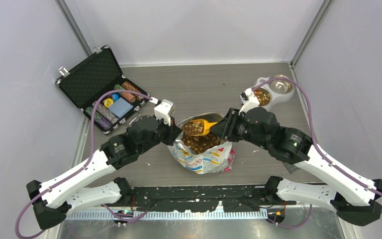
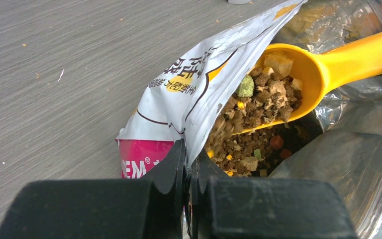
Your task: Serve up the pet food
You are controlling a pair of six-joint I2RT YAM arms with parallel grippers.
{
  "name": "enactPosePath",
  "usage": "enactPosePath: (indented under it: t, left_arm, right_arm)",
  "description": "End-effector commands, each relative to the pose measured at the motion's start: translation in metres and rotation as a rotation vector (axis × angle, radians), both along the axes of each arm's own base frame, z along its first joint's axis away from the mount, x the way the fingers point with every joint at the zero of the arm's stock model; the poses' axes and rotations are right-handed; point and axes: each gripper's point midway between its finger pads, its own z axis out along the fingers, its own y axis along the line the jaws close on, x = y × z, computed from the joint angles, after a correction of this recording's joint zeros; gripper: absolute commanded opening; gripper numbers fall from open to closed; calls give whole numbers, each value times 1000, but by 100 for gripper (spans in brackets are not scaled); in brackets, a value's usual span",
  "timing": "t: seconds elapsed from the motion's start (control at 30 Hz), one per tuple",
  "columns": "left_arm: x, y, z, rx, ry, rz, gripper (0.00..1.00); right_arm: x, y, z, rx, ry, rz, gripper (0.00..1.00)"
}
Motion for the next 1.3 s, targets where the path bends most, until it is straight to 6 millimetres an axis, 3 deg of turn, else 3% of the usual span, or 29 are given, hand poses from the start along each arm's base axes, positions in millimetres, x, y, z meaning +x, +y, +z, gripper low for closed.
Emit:
enactPosePath:
  t: [0.0, 0.1, 0.13, 0.17, 0.2, 0.23, 0.57, 0.87, 1.27]
  left_arm:
    - [-3, -7, 26, -73, -32, -20, 0]
    - [-4, -6, 26, -75, -32, -21, 0]
    - [-4, -6, 26, -76, -33, -21, 0]
    - [-4, -5, 26, -77, -34, -21, 0]
    - [-5, -5, 27, -80, -36, -21, 0]
    - [-5, -4, 28, -83, -38, -21, 0]
    - [-4, -2, 27, -79, -42, -11, 0]
    - [0, -5, 23, -63, -33, -1, 0]
    - [8, -5, 19, -27, -27, 33, 0]
  right_arm:
    - [1, -3, 24, 96, -54, -13, 5]
    - [-3, -1, 15, 179, -16, 8, 5]
    - [-1, 3, 19, 225, -29, 18, 5]
    - [-5, 3, 9, 253, 5, 38, 5]
    - [-4, 5, 14, 298, -5, 51, 5]
    - [-7, 5, 5, 321, 22, 66, 5]
    - [-9, -5, 17, 501, -1, 94, 5]
    - [-18, -13, 34, 547, -26, 112, 5]
    - [-22, -18, 37, 543, -26, 106, 5]
